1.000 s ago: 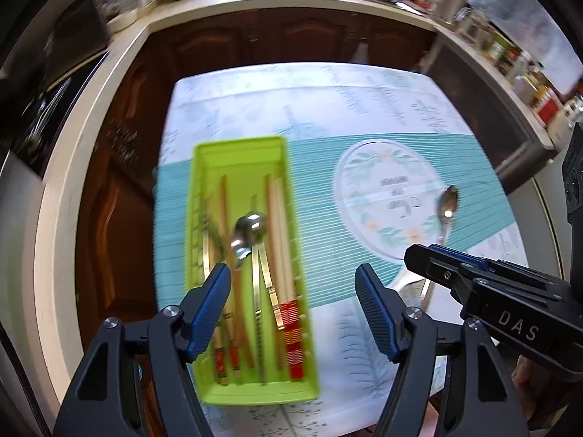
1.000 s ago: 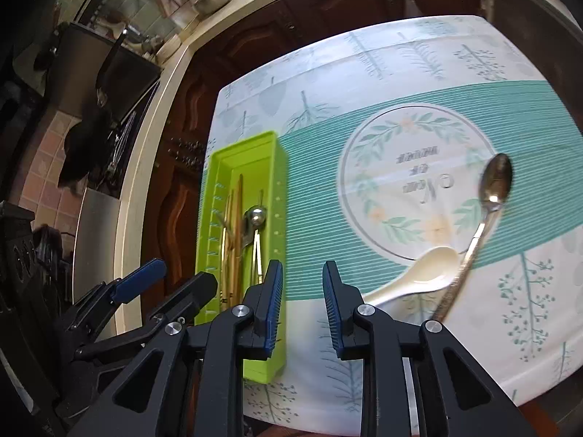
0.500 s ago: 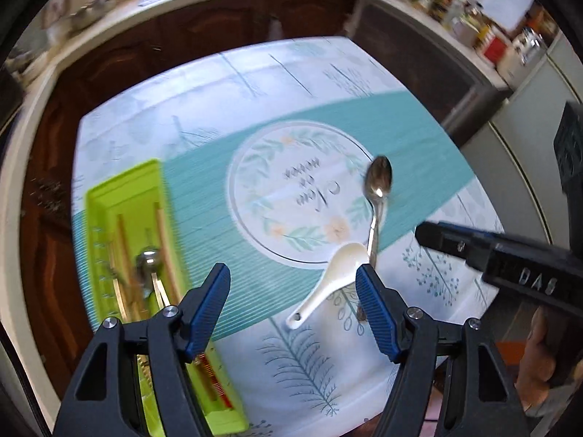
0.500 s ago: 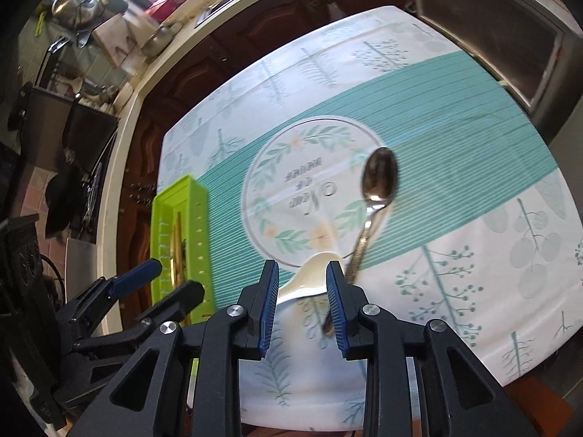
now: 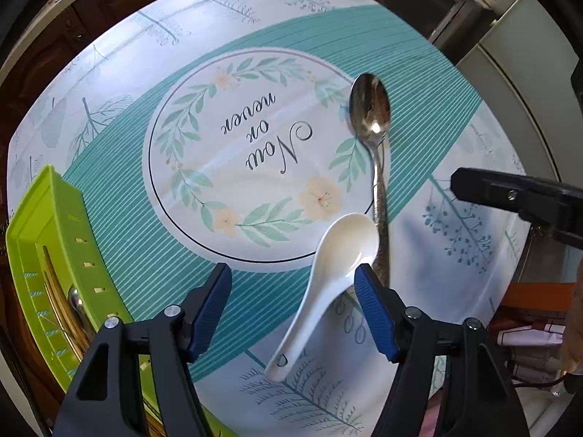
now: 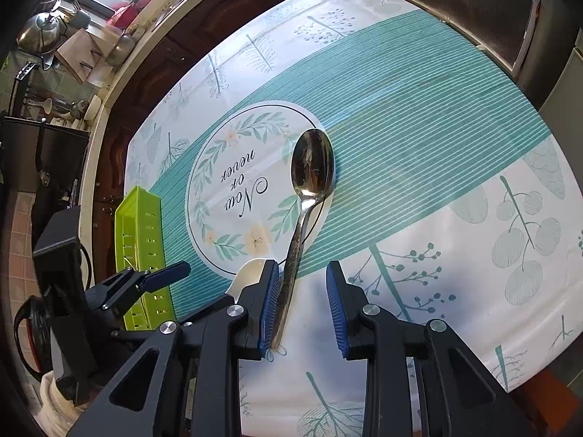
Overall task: Organize utensils
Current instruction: 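Move both grippers to the white ceramic spoon and large silver spoon, then grasp the white ceramic spoon by its handle with the left gripper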
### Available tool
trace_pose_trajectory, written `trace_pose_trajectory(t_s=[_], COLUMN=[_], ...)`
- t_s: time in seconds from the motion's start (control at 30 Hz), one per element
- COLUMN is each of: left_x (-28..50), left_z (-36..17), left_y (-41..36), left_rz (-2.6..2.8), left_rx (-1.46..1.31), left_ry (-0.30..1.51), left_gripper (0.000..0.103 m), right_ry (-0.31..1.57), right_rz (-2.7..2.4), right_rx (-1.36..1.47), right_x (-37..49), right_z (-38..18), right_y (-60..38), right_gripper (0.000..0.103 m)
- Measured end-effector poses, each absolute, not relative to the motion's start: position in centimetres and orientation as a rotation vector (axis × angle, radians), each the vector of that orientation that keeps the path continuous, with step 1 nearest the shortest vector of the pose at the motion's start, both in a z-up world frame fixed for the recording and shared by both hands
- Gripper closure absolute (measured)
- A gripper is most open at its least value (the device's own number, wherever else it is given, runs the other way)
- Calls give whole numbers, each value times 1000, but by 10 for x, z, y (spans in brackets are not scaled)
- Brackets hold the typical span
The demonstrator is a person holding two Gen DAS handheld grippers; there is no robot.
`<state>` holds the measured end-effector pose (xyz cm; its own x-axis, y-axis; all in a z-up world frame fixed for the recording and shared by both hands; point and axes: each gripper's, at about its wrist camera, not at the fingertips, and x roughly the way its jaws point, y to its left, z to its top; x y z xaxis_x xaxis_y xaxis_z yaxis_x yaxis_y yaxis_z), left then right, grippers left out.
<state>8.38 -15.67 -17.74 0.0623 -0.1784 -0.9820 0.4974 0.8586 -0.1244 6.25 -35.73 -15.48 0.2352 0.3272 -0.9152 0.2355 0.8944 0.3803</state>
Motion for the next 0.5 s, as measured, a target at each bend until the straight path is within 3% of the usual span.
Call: trace_pose_trajectory(t_s=[0.5], left_x=[81], left_z=[-206], left_y=[-184], left_rz=[-577], left_rx=[331], left_ry=[1508], left_gripper=[50], right_ry=[1381], right_rz=[78], right_rx=[485], right_x=[81], right_z=[-178], right_y=[-353], right_gripper=[76])
